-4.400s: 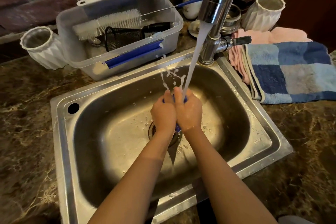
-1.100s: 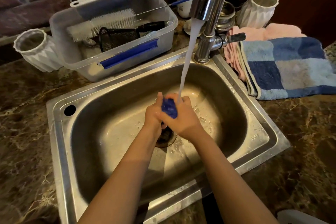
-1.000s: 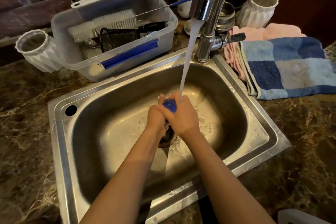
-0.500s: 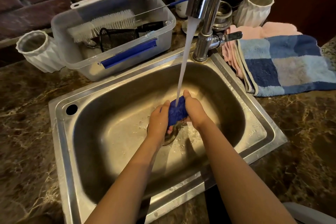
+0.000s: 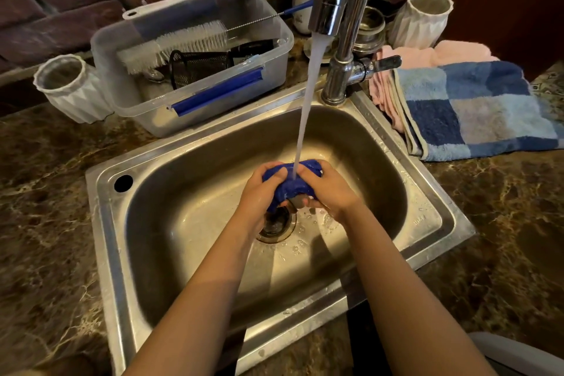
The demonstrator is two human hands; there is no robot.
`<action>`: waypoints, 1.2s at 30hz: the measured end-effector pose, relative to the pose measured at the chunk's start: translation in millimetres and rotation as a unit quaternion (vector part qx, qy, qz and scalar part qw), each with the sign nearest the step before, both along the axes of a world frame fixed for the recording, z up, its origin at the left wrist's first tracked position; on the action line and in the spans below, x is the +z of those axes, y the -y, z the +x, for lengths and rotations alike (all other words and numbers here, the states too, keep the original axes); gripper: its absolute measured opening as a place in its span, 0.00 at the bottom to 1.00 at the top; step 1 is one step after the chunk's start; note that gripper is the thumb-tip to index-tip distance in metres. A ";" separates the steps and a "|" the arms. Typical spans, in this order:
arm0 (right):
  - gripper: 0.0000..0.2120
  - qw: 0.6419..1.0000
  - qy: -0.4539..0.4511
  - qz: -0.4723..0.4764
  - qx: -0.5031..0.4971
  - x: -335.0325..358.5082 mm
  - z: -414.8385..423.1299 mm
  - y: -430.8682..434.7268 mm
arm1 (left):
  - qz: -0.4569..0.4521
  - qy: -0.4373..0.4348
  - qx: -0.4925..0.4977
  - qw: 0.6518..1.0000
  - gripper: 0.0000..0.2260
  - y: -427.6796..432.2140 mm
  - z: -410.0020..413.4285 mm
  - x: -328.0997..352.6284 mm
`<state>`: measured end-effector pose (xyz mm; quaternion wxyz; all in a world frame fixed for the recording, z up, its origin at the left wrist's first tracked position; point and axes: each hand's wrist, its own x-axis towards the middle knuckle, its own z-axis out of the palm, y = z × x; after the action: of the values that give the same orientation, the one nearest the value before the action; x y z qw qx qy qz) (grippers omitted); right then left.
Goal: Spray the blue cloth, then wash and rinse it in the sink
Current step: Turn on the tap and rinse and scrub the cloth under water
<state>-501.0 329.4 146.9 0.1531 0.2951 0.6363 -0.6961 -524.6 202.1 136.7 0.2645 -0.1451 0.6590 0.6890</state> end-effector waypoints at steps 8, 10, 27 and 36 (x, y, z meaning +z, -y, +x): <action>0.18 0.980 -0.133 0.092 0.115 27.4 6.1 19.7 | -0.064 0.003 0.064 0.996 0.13 -7.2 -12.8 9.0; 0.17 0.970 -0.139 0.155 0.128 31.8 6.2 34.1 | -0.028 0.028 0.106 0.994 0.13 -11.2 -15.6 13.1; 0.09 0.937 -0.112 0.330 0.017 22.2 0.8 39.0 | -0.042 0.017 0.078 0.996 0.12 -23.5 -10.1 25.4; 0.15 0.917 -0.070 0.393 -0.009 26.7 -22.9 34.6 | 0.000 0.024 0.041 0.999 0.12 -33.0 8.9 23.6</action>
<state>-523.8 294.8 173.6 -0.0269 0.2878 0.8649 -0.4103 -515.7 235.1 160.3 0.2520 -0.1888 0.6459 0.6955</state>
